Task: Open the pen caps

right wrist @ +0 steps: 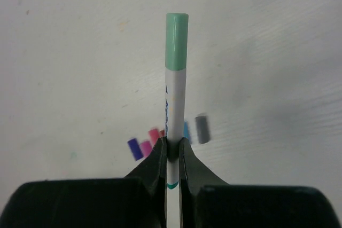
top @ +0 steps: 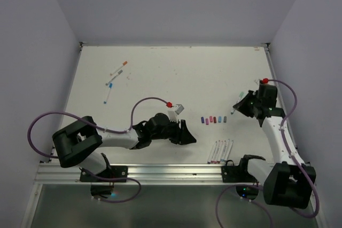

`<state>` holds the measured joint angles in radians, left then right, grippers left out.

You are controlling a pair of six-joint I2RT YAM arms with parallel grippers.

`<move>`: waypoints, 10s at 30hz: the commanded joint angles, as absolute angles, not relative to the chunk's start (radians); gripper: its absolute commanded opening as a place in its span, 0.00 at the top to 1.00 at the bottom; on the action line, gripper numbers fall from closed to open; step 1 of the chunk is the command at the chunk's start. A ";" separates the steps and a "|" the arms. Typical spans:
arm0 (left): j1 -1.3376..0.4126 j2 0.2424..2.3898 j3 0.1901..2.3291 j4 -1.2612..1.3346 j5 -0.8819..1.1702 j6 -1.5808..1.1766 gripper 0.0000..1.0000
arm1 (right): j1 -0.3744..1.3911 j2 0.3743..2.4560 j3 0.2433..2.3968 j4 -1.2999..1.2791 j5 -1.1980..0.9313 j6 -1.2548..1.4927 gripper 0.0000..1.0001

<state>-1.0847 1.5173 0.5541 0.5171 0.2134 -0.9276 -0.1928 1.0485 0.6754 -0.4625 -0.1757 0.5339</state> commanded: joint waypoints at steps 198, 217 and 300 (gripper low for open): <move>-1.190 1.068 0.551 0.027 -0.479 -0.844 1.00 | 0.738 1.315 1.086 -0.439 0.433 0.828 1.00; -1.187 0.980 0.491 0.253 -0.308 -0.830 1.00 | 0.673 1.347 1.025 -0.167 -0.087 0.782 0.77; -0.956 0.954 0.324 0.331 0.083 -0.971 1.00 | 0.636 1.496 1.039 -0.472 -0.005 0.634 1.00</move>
